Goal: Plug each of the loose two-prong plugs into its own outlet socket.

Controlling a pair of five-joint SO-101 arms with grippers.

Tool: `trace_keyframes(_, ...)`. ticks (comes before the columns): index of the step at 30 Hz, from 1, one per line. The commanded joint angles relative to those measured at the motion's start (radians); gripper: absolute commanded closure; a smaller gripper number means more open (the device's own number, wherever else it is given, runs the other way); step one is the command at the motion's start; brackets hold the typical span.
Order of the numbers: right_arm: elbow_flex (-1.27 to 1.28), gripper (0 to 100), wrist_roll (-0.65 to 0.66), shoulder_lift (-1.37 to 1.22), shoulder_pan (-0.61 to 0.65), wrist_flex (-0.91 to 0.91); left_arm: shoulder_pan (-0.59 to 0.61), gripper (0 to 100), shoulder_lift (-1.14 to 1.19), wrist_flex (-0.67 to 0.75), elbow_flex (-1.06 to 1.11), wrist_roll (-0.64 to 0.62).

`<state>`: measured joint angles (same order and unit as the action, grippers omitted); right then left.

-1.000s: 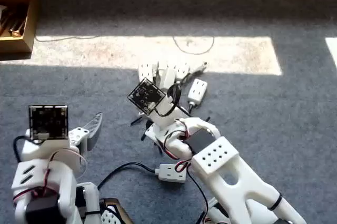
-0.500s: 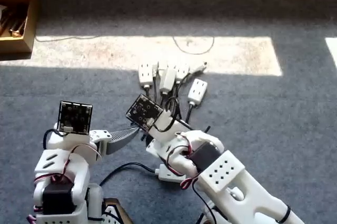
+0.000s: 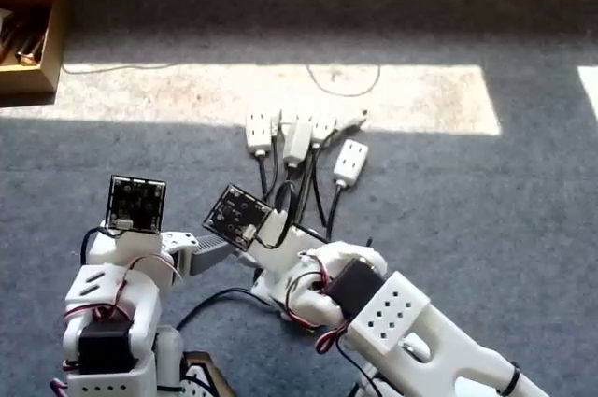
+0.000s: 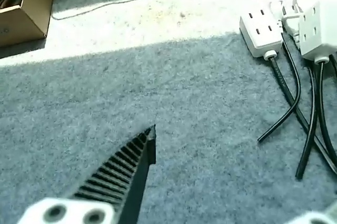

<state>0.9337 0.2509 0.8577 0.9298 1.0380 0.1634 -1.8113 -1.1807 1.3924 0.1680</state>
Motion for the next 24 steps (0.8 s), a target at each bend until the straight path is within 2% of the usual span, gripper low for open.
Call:
trace_keyframes(1,-0.099,99.2,-0.009,0.033,0.007,0.03,-0.016,47,-0.012,0.005,0.001,0.002)
trace_keyframes(13,-0.295,99.2,0.026,0.028,0.004,0.197,-0.016,47,-0.012,0.012,0.047,0.003)
trace_keyframes(19,-0.295,99.2,0.057,0.022,-0.07,0.225,-0.008,47,-0.01,0.032,0.047,-0.002)
trace_keyframes(24,-0.3,99.2,0.137,0.022,-0.153,0.364,0.111,47,-0.01,0.094,0.05,-0.04)
